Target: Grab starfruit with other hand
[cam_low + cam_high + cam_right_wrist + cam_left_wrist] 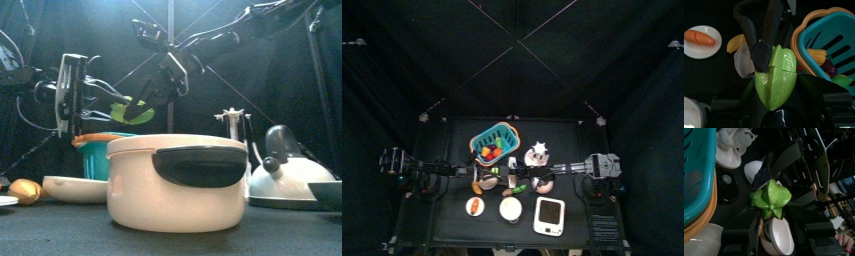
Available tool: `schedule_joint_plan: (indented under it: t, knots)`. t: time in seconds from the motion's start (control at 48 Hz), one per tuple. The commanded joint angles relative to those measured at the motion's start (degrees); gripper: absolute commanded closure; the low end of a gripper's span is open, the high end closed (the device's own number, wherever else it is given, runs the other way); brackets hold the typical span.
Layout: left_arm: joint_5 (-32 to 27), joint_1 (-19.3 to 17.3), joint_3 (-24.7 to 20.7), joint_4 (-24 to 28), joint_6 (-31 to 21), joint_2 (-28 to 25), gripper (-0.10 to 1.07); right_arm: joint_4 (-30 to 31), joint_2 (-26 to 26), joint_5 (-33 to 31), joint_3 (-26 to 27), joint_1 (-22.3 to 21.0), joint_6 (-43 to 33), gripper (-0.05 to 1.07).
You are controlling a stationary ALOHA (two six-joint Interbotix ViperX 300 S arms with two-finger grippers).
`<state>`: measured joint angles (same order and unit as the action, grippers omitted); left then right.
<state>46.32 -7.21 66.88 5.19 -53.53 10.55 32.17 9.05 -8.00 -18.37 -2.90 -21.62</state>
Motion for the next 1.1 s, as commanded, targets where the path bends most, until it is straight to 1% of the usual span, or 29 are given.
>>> schedule_joint_plan:
  t: [0.0, 0.25, 0.458, 1.083]
  knots:
    - [0.4, -0.2, -0.8, -0.1, 0.2, 0.1, 0.47, -0.1, -2.4, 0.4, 0.5, 0.2, 0.0, 0.45]
    - [0.4, -0.3, -0.1, -0.1, 0.2, 0.3, 0.48, -0.1, -2.4, 0.2, 0.1, 0.2, -0.1, 0.51]
    - [0.4, -0.4, 0.5, -0.1, 0.3, 1.1, 0.48, -0.1, -2.4, 0.2, -0.1, 0.2, -0.1, 0.52]
    - [0.4, -0.4, 0.4, -0.1, 0.2, 1.1, 0.48, -0.1, -2.4, 0.2, -0.1, 0.2, -0.1, 0.52]
